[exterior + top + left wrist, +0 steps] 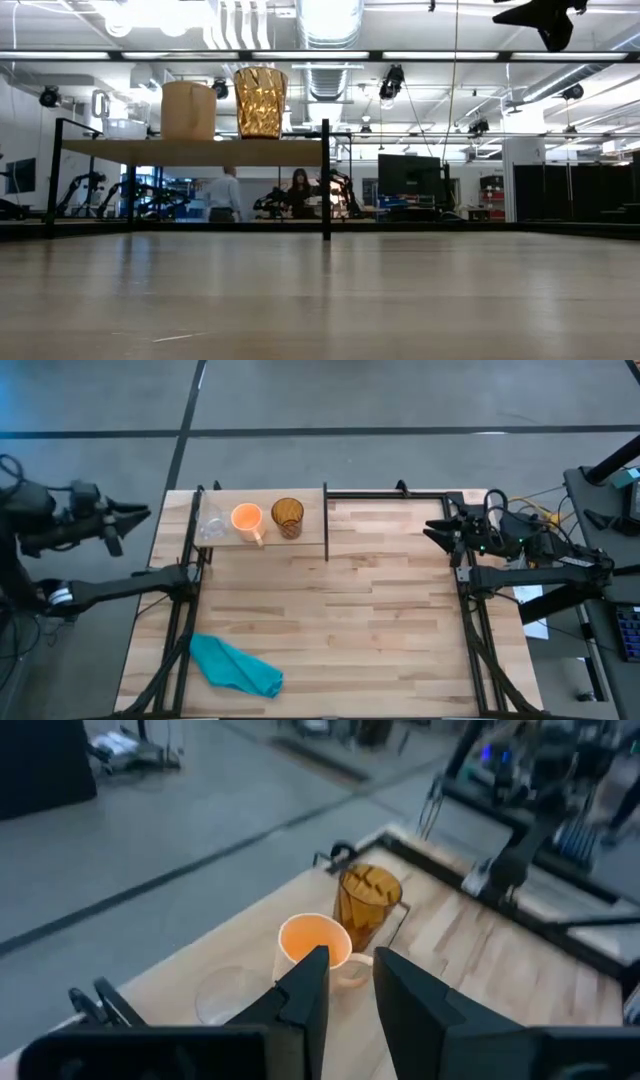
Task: Stack small to large cups/mugs on shelf
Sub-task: Return to Home Position
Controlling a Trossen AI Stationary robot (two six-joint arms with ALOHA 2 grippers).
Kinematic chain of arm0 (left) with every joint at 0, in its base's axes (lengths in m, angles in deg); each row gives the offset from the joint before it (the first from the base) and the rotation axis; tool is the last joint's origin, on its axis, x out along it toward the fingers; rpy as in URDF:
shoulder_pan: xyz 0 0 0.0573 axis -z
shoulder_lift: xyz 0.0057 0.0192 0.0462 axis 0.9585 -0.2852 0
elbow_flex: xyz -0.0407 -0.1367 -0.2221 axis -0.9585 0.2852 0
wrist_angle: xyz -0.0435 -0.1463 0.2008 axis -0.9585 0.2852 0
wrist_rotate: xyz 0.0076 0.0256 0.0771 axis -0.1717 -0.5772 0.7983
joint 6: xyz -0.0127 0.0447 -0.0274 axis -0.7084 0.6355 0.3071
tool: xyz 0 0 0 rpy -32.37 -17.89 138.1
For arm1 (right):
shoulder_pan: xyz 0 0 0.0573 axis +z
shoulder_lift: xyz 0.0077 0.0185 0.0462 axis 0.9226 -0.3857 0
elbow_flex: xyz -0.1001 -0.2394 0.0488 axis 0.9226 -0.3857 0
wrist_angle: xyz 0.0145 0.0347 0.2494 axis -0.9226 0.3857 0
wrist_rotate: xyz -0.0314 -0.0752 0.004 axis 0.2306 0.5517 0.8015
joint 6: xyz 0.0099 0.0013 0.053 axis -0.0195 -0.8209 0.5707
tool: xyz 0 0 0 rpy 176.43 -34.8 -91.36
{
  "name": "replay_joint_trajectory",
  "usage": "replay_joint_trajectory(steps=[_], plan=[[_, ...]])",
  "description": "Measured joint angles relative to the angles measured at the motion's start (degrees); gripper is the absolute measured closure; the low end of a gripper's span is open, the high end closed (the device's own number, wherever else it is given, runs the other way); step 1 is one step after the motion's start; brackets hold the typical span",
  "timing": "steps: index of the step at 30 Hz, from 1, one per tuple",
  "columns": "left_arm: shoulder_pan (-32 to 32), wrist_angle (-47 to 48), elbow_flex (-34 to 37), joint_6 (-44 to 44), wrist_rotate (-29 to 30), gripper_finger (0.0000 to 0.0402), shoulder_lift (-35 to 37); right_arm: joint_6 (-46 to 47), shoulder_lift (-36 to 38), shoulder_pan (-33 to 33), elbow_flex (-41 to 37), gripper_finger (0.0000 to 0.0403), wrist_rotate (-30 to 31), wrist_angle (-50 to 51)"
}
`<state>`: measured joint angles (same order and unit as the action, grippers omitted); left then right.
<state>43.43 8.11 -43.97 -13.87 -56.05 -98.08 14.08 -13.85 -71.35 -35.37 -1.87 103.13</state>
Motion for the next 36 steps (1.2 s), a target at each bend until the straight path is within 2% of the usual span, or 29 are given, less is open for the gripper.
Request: replay_joint_trajectory(steps=[5, 13, 21, 28, 36], plan=[[0.0, -4.7, 8.7, -1.0, -0.3, 0.0333, 7.5, -0.1, 0.0, 0.0, 0.0, 0.0252, 0.1, -1.1], [0.0, -14.0, 25.9, 1.7, -5.5, 0.0333, 17.8, -1.0, 0.0, 0.0, 0.0, 0.0252, 0.1, -4.3], [0.0, -33.2, 45.0, 1.5, -16.2, 0.0334, 26.3, -0.8, 0.0, 0.0, 0.0, 0.0253, 0.1, -4.2], [0.0, -39.8, 57.3, 1.5, -16.7, 0.0334, 29.7, -0.9, -0.3, 0.0, 0.0, 0.0252, 1.3, -4.2], [0.0, -54.9, 68.8, 1.6, -16.8, 0.0334, 33.3, -2.6, -1.5, 0.0, -0.1, 0.0253, 3.0, -4.2]])
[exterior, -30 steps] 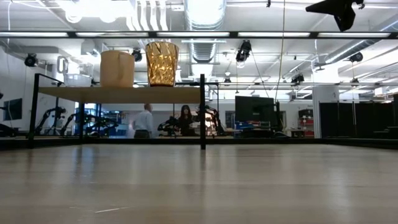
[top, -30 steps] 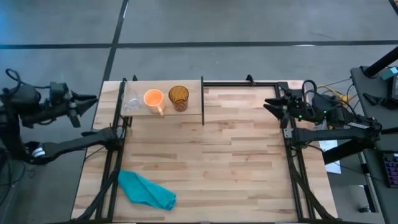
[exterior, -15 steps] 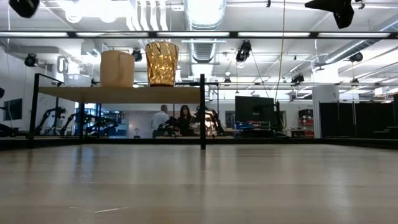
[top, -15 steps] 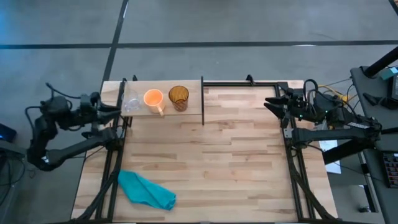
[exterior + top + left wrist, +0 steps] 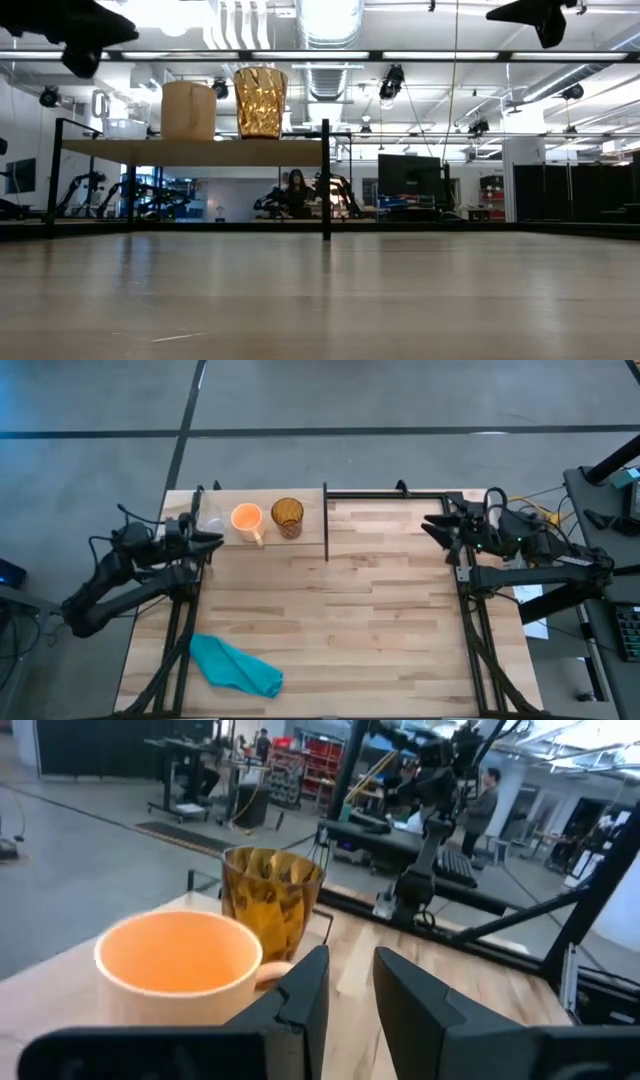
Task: Stack small to large cups/mugs on shelf
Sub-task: Return to Home Position
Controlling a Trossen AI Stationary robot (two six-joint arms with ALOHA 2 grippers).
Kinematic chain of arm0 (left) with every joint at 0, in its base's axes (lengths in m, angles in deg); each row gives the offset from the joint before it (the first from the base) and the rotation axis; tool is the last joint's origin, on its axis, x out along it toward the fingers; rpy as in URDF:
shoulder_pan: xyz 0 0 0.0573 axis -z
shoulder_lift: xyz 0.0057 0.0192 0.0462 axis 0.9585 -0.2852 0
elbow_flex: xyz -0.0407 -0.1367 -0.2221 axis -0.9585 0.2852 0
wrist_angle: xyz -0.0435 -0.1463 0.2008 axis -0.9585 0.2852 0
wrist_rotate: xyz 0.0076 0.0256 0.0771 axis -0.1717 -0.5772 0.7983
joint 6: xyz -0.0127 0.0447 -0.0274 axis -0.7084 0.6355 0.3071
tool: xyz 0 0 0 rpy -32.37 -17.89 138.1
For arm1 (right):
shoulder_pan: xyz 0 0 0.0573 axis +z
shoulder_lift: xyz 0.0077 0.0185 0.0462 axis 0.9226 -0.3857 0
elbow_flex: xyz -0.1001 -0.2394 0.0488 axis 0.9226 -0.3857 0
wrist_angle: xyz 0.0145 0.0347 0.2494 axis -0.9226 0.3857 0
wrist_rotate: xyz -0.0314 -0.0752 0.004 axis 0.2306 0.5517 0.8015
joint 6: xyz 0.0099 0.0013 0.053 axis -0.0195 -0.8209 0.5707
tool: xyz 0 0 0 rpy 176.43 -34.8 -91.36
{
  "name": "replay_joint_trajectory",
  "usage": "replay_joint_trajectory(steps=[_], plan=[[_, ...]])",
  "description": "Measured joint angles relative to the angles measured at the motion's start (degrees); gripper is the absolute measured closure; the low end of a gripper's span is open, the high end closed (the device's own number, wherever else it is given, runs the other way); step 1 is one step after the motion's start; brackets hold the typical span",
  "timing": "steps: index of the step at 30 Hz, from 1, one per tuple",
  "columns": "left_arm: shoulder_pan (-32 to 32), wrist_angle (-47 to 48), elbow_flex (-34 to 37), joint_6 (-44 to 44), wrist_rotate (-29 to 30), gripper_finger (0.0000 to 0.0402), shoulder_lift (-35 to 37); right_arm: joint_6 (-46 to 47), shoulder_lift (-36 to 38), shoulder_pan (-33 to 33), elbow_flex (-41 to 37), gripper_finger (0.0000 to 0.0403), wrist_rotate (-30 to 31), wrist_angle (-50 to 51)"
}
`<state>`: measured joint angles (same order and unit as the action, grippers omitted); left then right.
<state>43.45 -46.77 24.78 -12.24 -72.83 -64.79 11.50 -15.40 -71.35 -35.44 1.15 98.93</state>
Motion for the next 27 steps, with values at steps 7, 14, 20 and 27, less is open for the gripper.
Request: replay_joint_trajectory(steps=[7, 14, 20, 27], plan=[[0.1, -4.9, 7.7, -1.8, -0.1, 0.0334, 1.7, -2.4, -3.2, 0.0, 0.0, 0.0252, -0.5, -0.4], [0.1, -12.2, 13.1, -2.7, -1.2, 0.0334, 2.5, -4.9, -5.6, 0.0, 0.0, 0.0253, -7.6, -5.4], [1.5, -12.8, 14.6, -2.9, -1.3, 0.0334, 2.4, -5.3, -4.0, 0.0, -0.4, 0.0252, -10.2, -6.0], [6.0, -12.7, 16.2, -5.8, -3.9, 0.0336, 2.4, -2.9, 0.3, 0.0, -7.3, 0.0252, -12.0, -8.7]])
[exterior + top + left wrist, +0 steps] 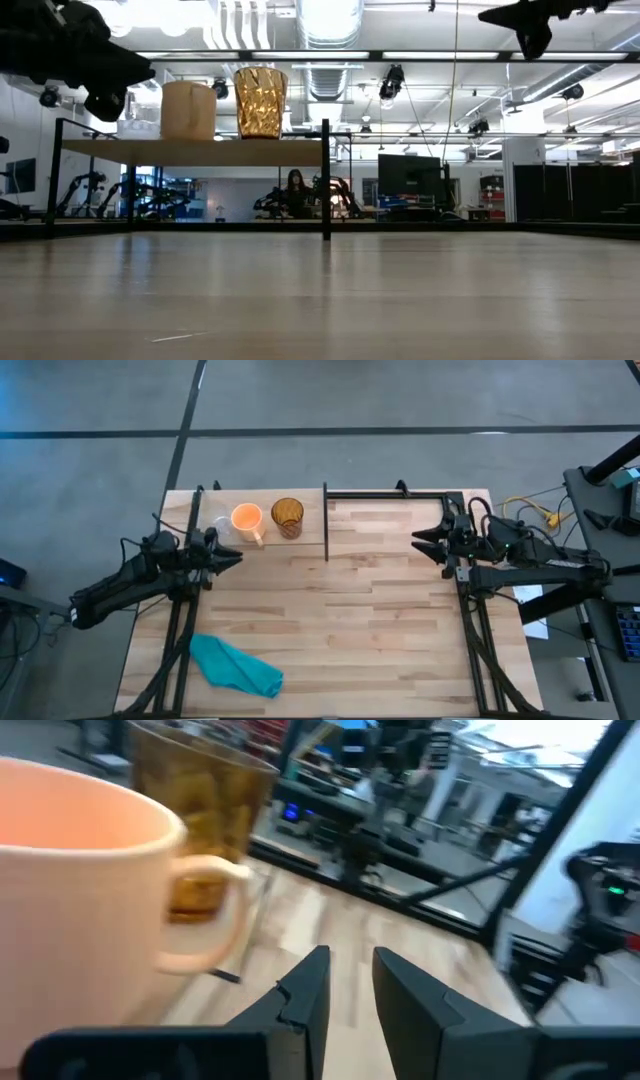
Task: Stack small to large cups/mugs on shelf
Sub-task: Return to Home Position
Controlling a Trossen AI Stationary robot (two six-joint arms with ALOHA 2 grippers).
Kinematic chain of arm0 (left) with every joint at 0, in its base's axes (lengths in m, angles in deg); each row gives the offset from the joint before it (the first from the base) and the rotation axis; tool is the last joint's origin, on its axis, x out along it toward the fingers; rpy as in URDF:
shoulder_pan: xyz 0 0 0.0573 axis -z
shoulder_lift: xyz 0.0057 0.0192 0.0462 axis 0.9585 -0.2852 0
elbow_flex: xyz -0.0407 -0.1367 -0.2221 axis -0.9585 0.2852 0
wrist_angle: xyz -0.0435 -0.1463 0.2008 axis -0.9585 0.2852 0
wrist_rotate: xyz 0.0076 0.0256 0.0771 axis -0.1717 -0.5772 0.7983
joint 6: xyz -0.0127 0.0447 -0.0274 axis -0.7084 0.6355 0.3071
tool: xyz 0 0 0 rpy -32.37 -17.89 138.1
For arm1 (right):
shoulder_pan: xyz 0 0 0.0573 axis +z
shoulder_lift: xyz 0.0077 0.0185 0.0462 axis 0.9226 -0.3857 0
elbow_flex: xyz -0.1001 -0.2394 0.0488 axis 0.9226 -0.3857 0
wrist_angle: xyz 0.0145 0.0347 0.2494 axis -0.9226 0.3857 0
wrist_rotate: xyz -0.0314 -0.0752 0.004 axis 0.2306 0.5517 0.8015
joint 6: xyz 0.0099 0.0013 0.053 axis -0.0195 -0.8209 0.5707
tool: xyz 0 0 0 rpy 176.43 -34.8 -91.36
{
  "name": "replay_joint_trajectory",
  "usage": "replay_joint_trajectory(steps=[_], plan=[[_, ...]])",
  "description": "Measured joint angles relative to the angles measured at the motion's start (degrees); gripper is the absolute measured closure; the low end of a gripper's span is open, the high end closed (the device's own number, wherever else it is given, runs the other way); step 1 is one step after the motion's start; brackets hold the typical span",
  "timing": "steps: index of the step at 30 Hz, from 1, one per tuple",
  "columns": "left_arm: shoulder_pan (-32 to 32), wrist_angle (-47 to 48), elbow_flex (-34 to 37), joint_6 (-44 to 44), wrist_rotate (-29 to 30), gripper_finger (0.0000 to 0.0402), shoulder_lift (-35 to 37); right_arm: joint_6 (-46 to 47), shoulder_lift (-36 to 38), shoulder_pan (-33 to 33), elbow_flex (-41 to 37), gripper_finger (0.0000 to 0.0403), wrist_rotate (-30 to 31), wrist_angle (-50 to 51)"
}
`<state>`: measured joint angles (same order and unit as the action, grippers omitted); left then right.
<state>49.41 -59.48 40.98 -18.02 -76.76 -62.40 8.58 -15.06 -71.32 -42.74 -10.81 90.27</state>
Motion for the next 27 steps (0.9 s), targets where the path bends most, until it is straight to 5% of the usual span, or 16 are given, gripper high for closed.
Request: replay_joint_trajectory(steps=[8, 27], plan=[[6.6, 0.0, -0.5, -2.1, 0.0, 0.0376, -0.1, 2.0, 7.5, 0.0, -11.6, 0.0252, -2.7, -12.7], [12.6, 1.7, 2.7, -4.6, 0.3, 0.0380, -2.8, 5.4, 17.3, 0.0, -16.5, 0.0252, -2.5, -11.4]])
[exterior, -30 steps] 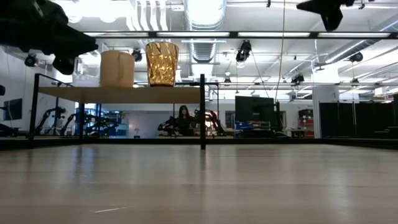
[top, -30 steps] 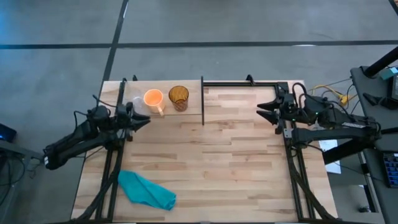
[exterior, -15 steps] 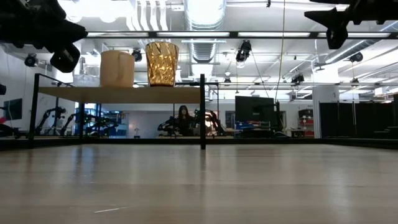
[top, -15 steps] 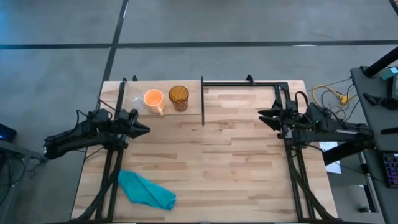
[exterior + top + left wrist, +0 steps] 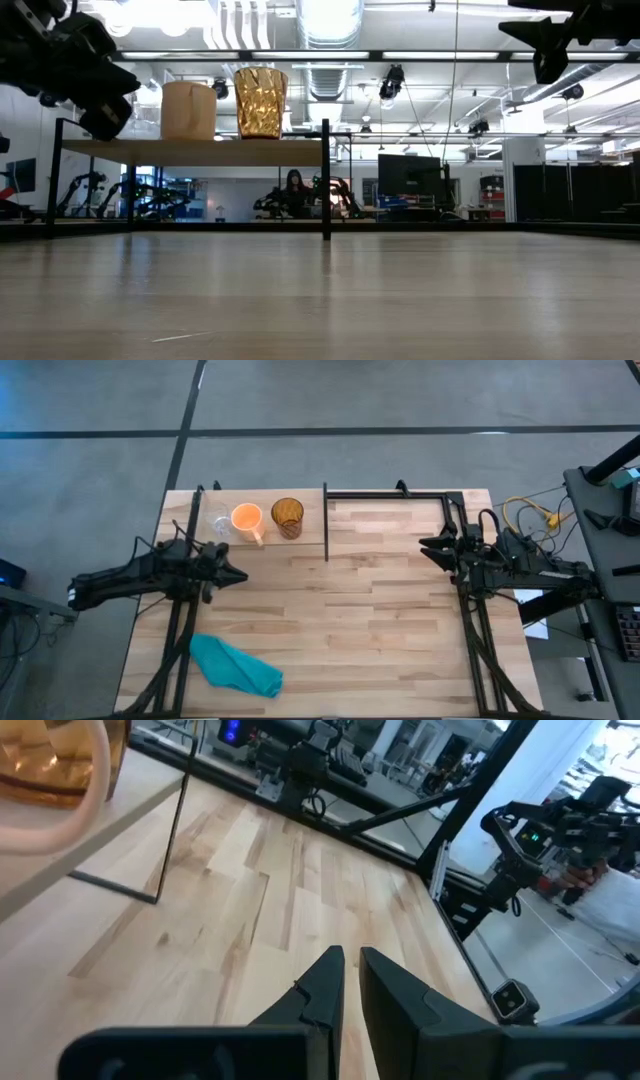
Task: Stack small to large cups/mugs on shelf
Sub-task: Return to Home Position
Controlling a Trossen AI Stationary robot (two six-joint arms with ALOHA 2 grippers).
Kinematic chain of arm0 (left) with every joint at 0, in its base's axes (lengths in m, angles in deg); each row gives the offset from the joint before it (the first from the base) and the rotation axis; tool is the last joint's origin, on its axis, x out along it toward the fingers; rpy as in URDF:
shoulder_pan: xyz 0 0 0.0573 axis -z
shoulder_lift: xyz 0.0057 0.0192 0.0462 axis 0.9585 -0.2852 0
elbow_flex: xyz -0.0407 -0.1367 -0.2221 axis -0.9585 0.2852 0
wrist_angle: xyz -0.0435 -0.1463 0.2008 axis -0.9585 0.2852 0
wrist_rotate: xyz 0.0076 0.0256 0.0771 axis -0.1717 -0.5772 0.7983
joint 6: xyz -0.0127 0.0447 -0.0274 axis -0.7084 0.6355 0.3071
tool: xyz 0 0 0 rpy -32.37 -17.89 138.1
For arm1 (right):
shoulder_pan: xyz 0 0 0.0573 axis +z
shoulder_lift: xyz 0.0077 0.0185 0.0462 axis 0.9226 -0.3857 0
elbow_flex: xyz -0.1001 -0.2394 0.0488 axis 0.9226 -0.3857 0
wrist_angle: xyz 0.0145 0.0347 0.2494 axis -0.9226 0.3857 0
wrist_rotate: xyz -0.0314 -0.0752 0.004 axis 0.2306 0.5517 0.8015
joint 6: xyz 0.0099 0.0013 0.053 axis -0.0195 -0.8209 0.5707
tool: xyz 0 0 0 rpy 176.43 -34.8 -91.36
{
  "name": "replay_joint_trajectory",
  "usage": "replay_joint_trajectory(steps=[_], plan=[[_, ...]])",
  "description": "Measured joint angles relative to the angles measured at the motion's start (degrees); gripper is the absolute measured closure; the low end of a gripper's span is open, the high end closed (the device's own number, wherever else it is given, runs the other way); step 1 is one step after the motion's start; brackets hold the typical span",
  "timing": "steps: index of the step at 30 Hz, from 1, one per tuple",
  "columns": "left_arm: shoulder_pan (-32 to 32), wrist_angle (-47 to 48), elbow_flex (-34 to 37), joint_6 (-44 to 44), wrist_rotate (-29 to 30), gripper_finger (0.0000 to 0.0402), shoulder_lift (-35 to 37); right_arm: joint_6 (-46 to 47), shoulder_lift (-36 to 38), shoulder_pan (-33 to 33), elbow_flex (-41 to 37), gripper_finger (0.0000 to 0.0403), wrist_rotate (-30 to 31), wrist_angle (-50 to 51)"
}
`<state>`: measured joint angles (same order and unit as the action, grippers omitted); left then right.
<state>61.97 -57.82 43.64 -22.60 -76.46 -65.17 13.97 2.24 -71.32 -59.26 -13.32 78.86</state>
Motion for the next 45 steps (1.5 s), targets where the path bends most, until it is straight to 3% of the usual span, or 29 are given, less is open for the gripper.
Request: replay_joint_trajectory(steps=[7, 18, 29, 36, 45], plan=[[1.7, -11.8, 6.1, -0.1, 0.1, 0.0380, -0.1, 0.5, -0.1, 0.0, -0.1, 0.0252, 0.0, 0.1], [3.0, -20.9, 10.7, 3.0, 1.3, 0.0380, 0.1, 0.6, -0.1, 0.0, -0.1, 0.0252, 0.0, 0.0], [3.0, -21.8, 12.0, 4.0, 3.1, 0.0380, -0.5, 0.6, -0.1, 0.0, -0.1, 0.0252, 0.0, 0.0], [3.0, -21.6, 12.0, -4.5, 3.0, 0.0380, -0.7, 0.6, -0.3, 0.0, -0.1, 0.0252, 0.0, 0.1], [3.0, -21.5, 12.1, -0.1, 2.9, 0.0380, -1.3, 0.4, -0.4, 0.0, -0.1, 0.0253, 0.0, 1.4]])
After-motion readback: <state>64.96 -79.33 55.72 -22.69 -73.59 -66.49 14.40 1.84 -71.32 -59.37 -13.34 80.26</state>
